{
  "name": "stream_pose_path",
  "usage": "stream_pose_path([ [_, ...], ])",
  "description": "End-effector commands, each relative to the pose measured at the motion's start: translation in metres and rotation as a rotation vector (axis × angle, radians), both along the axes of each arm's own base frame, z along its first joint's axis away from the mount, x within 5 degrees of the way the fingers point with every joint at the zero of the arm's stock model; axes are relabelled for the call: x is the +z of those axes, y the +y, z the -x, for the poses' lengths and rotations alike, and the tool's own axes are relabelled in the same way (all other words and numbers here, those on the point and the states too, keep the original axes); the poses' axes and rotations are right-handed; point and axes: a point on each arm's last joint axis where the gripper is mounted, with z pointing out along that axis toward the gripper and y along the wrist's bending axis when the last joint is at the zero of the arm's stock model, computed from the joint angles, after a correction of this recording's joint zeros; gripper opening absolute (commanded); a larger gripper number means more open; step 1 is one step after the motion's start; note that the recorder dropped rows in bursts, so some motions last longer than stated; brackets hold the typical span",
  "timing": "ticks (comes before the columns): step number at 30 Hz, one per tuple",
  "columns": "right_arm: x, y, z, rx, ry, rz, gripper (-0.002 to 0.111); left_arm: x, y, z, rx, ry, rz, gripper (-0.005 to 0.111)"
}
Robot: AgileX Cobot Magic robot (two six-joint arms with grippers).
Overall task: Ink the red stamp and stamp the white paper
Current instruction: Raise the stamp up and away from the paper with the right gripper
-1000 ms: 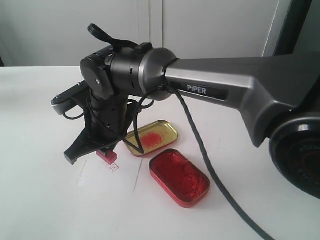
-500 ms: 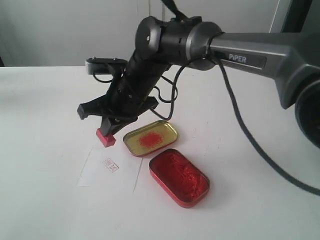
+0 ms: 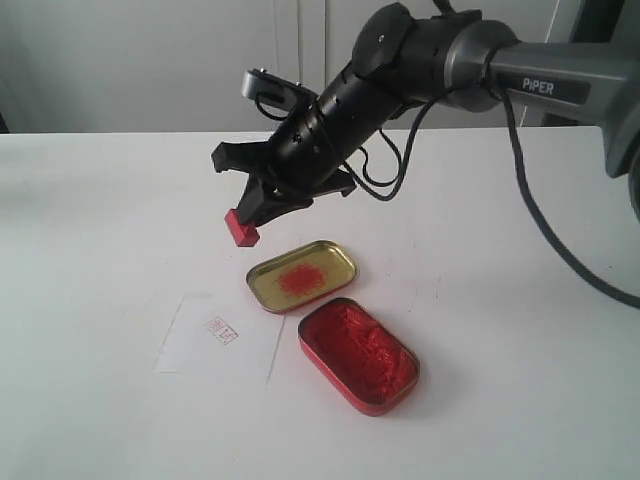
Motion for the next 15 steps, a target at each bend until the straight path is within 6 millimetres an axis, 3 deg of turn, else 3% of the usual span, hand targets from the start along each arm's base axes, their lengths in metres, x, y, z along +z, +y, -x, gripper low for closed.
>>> stream_pose_path([
  [1,0.006,-0.008,-0.007,-0.026,-0.032,-0.038,0.0,-0.003,0.0,0.0,-0.005,0.007,0.003,0.0],
  [15,-0.021,0.001,-0.029,-0.143,-0.008,-0.216,0.0,-0.003,0.0,0.0,-0.005,0.007,0.003,0.0],
])
